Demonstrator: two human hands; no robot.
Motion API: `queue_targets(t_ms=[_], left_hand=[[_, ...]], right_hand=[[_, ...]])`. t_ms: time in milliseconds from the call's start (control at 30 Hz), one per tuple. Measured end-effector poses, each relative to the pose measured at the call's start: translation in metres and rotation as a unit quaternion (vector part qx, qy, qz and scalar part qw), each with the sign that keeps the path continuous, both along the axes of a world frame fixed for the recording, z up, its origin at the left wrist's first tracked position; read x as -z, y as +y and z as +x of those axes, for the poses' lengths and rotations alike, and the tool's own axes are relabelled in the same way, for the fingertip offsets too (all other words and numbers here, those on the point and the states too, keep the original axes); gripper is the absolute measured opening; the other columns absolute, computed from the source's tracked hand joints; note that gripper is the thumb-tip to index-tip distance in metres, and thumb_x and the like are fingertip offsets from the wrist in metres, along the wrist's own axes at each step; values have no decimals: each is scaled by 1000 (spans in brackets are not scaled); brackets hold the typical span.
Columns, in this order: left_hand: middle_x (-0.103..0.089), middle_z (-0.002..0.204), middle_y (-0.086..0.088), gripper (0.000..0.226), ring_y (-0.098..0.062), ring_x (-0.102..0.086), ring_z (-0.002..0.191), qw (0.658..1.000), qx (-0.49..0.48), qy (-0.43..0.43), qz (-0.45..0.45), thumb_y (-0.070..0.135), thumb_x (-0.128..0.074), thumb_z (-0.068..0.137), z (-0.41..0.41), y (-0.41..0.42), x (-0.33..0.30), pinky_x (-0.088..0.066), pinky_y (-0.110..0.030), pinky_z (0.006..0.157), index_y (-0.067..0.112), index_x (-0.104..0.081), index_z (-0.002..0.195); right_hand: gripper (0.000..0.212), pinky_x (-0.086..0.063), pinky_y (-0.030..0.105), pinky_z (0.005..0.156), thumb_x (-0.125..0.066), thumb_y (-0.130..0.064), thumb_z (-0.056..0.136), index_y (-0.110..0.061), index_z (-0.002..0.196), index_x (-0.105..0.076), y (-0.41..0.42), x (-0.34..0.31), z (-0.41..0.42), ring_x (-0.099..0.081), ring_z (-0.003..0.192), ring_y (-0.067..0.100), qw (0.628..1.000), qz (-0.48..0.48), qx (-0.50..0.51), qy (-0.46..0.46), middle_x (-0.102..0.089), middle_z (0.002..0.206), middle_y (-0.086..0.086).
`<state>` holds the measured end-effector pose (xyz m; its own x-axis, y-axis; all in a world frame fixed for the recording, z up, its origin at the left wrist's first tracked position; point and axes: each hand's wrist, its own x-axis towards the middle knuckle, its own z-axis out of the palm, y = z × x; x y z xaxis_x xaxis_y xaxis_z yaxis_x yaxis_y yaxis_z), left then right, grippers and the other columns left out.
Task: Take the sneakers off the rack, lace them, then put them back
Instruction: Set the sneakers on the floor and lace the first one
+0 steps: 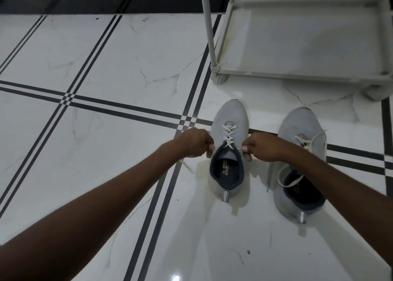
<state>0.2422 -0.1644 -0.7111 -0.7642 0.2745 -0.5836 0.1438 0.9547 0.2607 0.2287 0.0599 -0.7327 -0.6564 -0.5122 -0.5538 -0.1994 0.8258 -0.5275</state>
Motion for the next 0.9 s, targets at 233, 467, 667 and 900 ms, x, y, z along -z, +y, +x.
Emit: queue_targets(t_ms=[233,467,667,900], left_hand=[[-55,64,-1,31,-22,-56,66,999,-25,18,12,15,-52,95,17,-25,37,-48,-33,69,13,-57,65],[-72,83,-1,20,-16,-65,78,994,25,100,-35,22,-61,93,9,-47,39,-53,-32,77,19,-73,78],[-72,80,-5,14,-23,-67,72,935,-126,311,-118,24,-66,87,-19,-54,11,-48,-28,60,20,-79,90],[-75,106,-15,34,-27,-74,96,802,-395,-44,447,-13,-52,81,-24,13,-29,-57,-41,93,0,-73,105]], right_hand=[[40,-45,36,71,-54,-13,88,-19,50,-42,10,7,0,-49,70,21,991,95,-90,14,-47,57,-2],[36,-43,28,62,-59,-30,93,-22,59,-63,15,-11,-16,-59,66,18,994,101,-26,-14,-66,69,0],[25,-39,23,47,-65,-29,91,-12,73,-70,22,-78,-52,-47,47,17,995,88,-5,-39,-57,60,3],[20,-38,27,53,-69,-27,89,-11,78,-74,12,-128,-64,-46,54,19,996,-71,57,15,-55,60,2]])
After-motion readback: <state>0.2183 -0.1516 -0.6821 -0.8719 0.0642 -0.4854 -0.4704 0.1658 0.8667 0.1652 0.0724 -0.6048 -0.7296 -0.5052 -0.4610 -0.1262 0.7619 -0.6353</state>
